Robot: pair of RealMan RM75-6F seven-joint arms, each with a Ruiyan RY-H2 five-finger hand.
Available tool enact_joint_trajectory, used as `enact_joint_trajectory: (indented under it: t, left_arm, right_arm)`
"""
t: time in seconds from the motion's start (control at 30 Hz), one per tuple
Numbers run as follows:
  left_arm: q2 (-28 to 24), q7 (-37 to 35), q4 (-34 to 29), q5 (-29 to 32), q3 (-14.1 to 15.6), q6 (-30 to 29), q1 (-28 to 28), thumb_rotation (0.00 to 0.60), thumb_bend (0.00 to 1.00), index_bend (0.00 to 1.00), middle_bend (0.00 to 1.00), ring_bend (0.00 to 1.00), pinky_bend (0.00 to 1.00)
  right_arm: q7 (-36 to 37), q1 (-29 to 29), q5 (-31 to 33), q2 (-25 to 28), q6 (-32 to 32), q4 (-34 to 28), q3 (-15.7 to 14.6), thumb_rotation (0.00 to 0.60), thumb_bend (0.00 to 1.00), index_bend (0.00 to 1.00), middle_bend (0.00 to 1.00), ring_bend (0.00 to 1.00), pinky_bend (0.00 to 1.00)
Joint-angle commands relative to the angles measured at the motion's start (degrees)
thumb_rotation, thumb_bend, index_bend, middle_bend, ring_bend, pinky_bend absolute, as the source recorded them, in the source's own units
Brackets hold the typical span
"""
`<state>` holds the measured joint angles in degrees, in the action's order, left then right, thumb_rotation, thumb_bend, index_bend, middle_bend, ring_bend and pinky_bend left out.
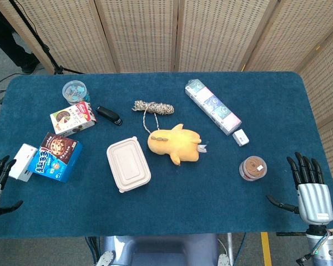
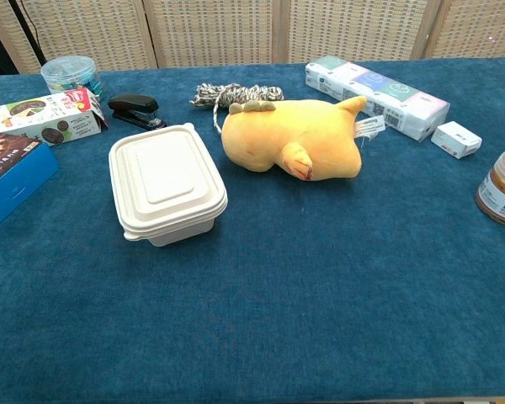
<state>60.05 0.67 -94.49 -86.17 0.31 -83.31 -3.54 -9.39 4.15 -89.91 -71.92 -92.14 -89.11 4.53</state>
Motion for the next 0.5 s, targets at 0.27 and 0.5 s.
enact_joint_trajectory:
  t: [0.27,0.5]
  left_arm:
    - [-0.57,-1.75,0.11,-0.10,-0.22,-0.85,0.39,0.600,0.00,0.00,0.00,0.00,0.00]
    - [-0.74,-2.06,-0.04,-0.06,-0.36,-1.01,0.43,0.600,0.00,0.00,0.00,0.00,0.00]
  right_arm:
    - [-0.83,1.88,-0.32,-0.99,2.27,-0.36,0.75,0.259,0.00,0.00,0.00,0.00,0.00]
    - [-7.48,8.44,2.75,-3.44,8.86,-2.88,5.69,0.258,0.00,0.00,0.00,0.00,0.00]
